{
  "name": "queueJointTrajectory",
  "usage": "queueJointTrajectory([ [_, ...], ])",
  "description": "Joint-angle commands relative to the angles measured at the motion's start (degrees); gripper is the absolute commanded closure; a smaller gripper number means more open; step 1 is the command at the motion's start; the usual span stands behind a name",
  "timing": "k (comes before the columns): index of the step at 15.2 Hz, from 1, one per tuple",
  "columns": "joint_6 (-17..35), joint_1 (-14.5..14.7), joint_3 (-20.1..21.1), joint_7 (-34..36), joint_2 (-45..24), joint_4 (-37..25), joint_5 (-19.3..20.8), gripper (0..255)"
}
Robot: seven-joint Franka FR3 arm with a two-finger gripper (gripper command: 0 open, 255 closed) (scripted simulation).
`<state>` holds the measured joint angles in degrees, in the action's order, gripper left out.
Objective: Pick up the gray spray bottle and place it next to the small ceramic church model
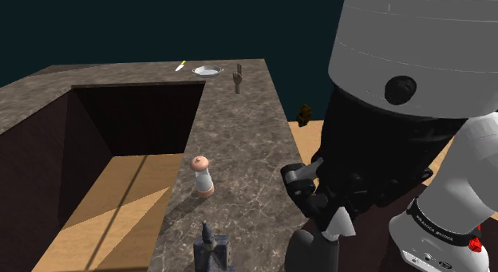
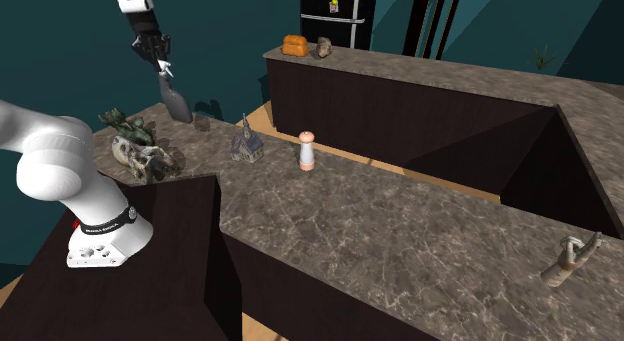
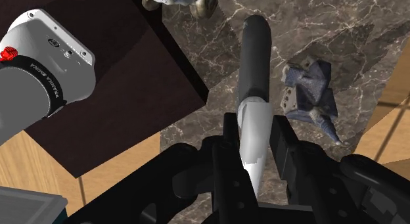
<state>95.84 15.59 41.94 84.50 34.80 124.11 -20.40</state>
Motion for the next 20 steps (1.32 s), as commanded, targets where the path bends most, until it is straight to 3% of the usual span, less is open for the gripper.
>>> queueJointTrajectory([
  [1,1.67,0.16,0.38,-0.2,0.19,1.8,-0.37,255],
  [20,16.38,0.37,6.1,-0.4,-1.81,14.18,-3.28,255],
])
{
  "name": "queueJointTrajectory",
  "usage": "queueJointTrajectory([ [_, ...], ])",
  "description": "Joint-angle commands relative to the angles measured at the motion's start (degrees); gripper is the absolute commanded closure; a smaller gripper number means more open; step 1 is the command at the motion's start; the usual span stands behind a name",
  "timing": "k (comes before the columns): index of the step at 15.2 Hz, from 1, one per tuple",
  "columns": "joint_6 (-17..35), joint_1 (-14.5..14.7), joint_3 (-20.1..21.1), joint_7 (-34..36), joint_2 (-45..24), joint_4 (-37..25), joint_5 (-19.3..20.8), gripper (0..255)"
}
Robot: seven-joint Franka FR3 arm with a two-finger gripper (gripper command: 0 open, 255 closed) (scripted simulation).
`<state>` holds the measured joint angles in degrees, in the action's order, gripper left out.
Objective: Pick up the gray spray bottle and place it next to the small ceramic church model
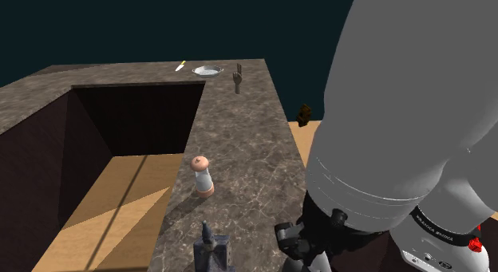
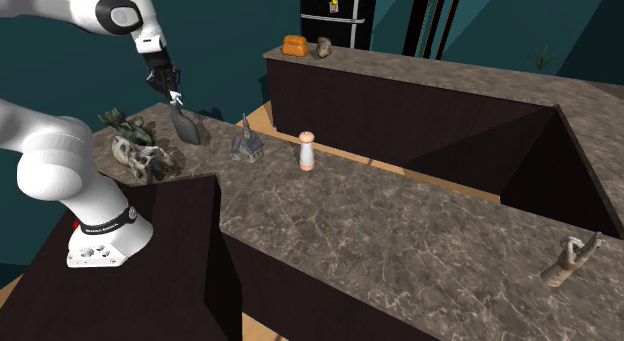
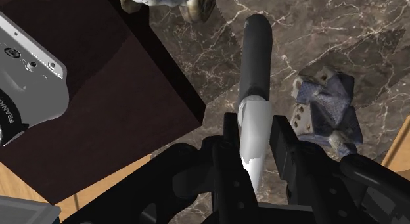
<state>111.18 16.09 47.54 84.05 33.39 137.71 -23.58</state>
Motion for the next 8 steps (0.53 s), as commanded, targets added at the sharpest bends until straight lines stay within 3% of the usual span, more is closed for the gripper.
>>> queueJointTrajectory([
  [1,1.87,-0.2,0.89,0.07,-0.67,1.13,-0.23,255],
  [8,7.93,-0.95,3.93,0.44,-3.13,4.64,-0.88,255],
])
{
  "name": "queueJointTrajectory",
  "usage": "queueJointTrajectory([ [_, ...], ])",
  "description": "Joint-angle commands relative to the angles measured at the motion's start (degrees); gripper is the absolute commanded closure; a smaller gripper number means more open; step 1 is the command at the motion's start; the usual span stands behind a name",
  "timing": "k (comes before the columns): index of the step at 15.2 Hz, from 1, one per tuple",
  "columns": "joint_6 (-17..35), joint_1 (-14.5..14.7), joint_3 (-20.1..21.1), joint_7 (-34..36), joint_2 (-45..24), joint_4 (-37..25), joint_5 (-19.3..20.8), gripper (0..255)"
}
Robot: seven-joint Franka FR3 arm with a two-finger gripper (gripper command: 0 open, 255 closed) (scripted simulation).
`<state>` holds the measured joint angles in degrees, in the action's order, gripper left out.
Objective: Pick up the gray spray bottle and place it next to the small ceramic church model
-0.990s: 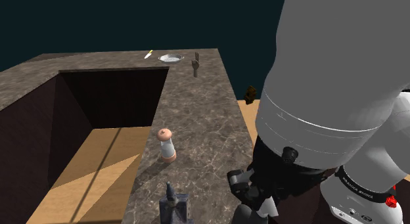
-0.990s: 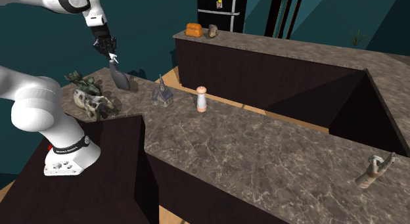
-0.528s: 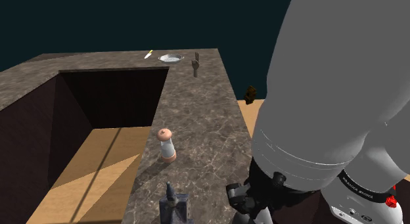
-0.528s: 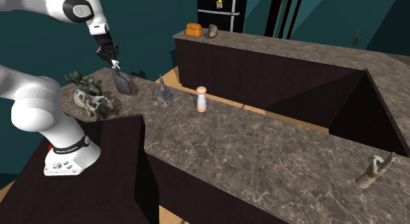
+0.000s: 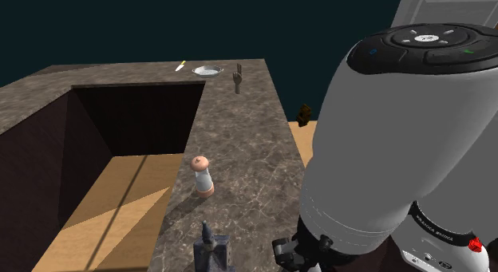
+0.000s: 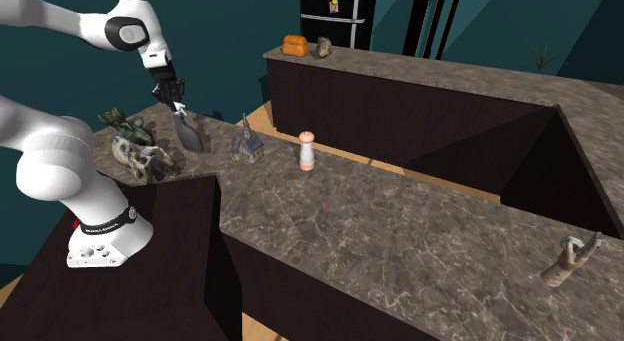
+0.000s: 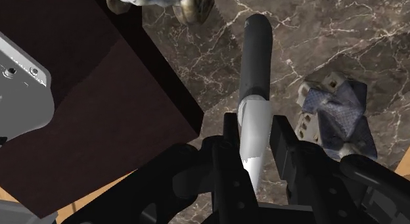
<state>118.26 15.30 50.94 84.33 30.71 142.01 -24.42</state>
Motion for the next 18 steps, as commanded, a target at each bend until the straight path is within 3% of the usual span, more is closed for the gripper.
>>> queueJointTrajectory([
  [1,1.75,-0.33,1.01,0.25,-0.88,0.79,-0.1,255],
  [10,10.31,-2.68,6.03,1.5,-5.84,4.4,0.19,255],
  [18,18.72,-6.97,12.06,4.11,-12.15,6.87,2.75,255],
])
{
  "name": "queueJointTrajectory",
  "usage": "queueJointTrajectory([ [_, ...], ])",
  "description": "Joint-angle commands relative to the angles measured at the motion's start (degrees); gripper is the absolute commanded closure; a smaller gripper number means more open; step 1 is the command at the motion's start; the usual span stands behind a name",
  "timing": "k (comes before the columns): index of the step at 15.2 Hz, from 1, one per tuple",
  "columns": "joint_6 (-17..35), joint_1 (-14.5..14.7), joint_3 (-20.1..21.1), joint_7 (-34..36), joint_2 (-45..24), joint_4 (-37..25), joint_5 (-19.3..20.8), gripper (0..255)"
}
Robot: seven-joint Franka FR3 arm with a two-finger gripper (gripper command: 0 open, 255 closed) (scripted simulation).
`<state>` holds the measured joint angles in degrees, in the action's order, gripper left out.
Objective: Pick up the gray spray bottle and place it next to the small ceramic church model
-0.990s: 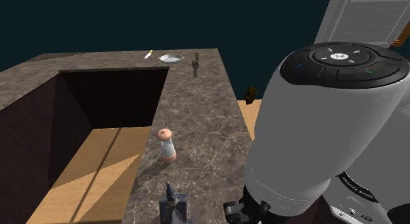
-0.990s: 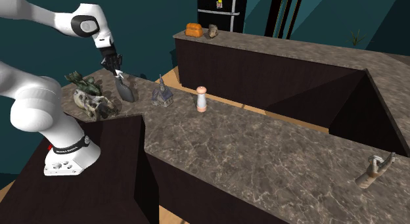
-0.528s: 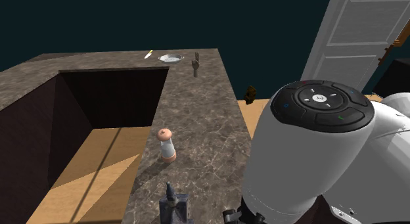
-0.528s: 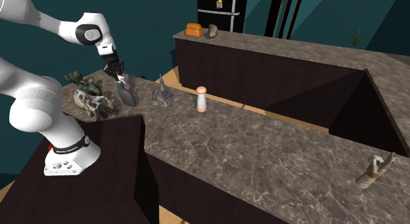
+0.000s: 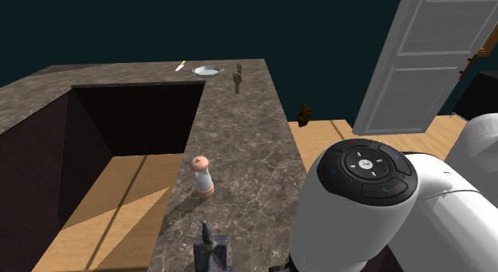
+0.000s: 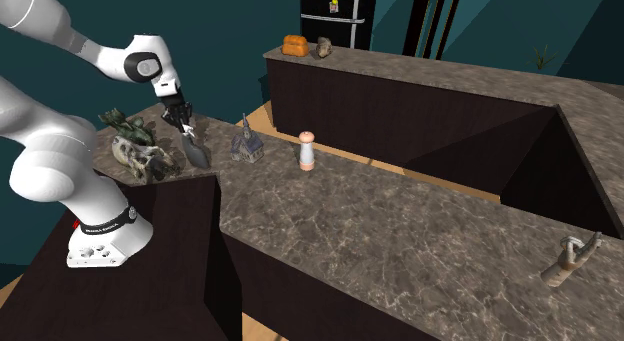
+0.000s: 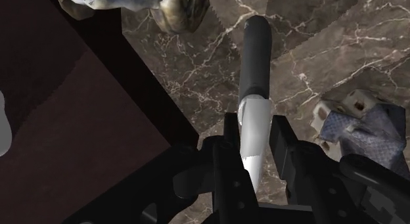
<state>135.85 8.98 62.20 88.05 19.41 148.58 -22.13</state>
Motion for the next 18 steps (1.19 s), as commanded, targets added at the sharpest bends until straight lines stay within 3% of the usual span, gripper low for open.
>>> queueJointTrajectory([
  [1,2.24,-1.44,1.74,0.9,-1.8,0.56,1.06,255],
  [2,3.73,-2.61,3.06,1.69,-3.13,0.9,2.02,255],
  [10,3.73,-2.61,3.05,1.7,-3.14,0.9,2.03,255],
  [11,3.73,-2.6,3.04,1.69,-3.13,0.9,2.03,0],
  [16,3.73,-2.6,3.04,1.69,-3.13,0.9,2.03,0],
  [18,-1.77,1.04,-1.26,-0.62,1.46,-0.54,-0.78,0],
])
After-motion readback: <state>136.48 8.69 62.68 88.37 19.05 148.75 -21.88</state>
